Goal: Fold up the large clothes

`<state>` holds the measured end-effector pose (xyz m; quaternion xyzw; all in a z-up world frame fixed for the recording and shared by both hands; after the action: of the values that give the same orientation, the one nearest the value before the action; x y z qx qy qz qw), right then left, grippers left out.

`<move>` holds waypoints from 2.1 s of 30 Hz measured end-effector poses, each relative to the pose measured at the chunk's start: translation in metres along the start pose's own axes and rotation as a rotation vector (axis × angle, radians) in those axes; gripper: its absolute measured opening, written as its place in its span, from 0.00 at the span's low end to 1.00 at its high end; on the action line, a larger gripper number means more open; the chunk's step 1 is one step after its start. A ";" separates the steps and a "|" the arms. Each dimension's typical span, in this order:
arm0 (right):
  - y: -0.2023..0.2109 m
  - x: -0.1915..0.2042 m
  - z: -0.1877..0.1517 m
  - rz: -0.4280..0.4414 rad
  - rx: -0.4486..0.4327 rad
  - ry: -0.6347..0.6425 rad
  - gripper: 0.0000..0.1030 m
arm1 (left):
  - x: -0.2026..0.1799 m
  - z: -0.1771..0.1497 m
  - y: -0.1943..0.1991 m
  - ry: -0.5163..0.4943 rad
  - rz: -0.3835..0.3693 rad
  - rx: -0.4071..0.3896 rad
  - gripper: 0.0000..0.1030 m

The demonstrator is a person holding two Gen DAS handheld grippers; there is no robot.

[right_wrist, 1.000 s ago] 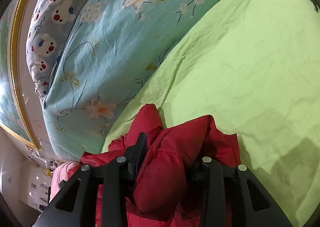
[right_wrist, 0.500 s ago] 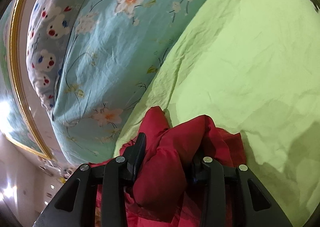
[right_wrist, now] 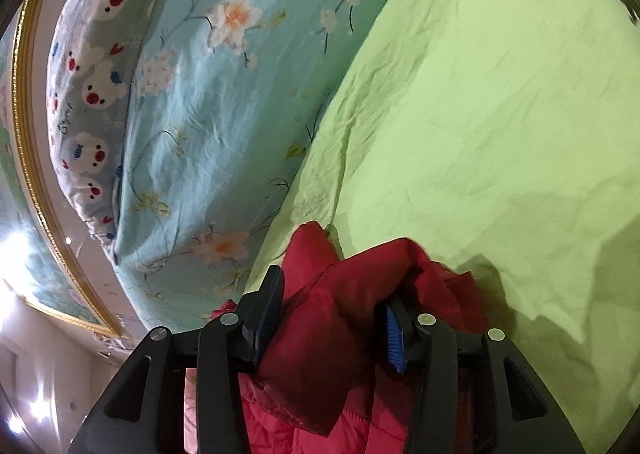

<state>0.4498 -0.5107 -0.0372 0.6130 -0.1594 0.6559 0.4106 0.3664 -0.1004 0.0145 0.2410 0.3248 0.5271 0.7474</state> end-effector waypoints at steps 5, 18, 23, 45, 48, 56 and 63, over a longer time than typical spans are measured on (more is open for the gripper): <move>0.037 0.006 0.019 -0.089 -0.109 0.077 0.63 | -0.005 -0.002 -0.007 -0.008 0.003 0.009 0.62; 0.004 0.084 -0.117 -0.249 0.060 0.772 0.56 | -0.052 -0.023 -0.017 -0.153 0.032 0.012 0.62; -0.047 0.081 -0.170 -0.403 0.210 1.055 0.46 | -0.049 -0.024 -0.044 -0.216 0.150 0.041 0.63; -0.138 0.017 -0.044 -0.510 0.140 0.718 0.50 | 0.103 0.034 -0.144 0.104 0.409 0.137 0.89; -0.143 0.009 -0.036 -0.495 0.134 0.676 0.50 | 0.116 0.030 -0.150 0.157 0.383 0.140 0.93; -0.136 0.004 -0.030 -0.459 0.138 0.640 0.51 | 0.132 0.021 -0.140 0.168 0.395 0.152 0.94; -0.084 0.034 -0.039 -0.450 0.089 0.690 0.66 | 0.123 0.017 -0.087 0.132 0.368 0.102 0.93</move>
<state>0.4881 -0.4198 -0.0383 0.3939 0.1541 0.7230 0.5462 0.4629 -0.0135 -0.0637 0.2989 0.3499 0.6522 0.6024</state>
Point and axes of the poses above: each gripper's, at about its wrist camera, not at the fingertips, and y roughly against the way its jaws point, x to its left, z to its top, the point moved 8 cm from there along -y, roughly the way its jaws point, and after that the axes turned 8 degrees about z, right-handed, at the moved point
